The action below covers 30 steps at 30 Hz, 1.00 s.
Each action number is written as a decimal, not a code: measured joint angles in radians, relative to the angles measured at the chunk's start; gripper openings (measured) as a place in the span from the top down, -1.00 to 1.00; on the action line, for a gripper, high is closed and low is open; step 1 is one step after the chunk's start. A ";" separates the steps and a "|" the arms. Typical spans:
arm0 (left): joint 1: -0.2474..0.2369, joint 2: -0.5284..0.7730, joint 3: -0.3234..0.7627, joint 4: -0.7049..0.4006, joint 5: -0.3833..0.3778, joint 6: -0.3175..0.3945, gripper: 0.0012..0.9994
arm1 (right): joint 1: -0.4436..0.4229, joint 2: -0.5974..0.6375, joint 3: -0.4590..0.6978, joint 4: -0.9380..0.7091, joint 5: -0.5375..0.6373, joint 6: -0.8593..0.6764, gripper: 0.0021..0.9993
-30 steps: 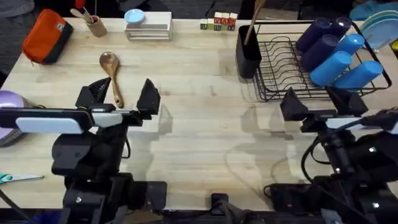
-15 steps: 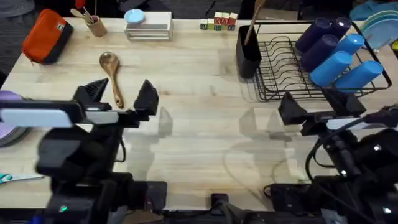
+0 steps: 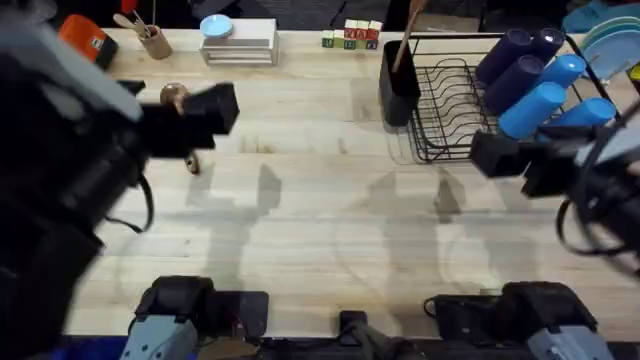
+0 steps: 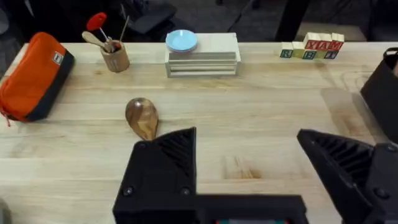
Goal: Pick up the spoon on the table one by one and put them onto the rack
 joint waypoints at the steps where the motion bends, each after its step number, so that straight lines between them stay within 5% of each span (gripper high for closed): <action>1: 0.000 0.044 0.052 -0.034 0.000 0.000 -0.99 | 0.000 0.052 0.048 -0.019 0.000 0.000 -0.99; 17: 0.000 0.524 0.652 -0.503 0.000 0.000 -0.99 | -0.002 0.670 0.732 -0.393 -0.007 0.000 -0.99; 30: 0.000 0.668 0.736 -0.557 0.000 0.000 -0.99 | -0.002 0.746 0.811 -0.426 -0.007 0.000 -0.99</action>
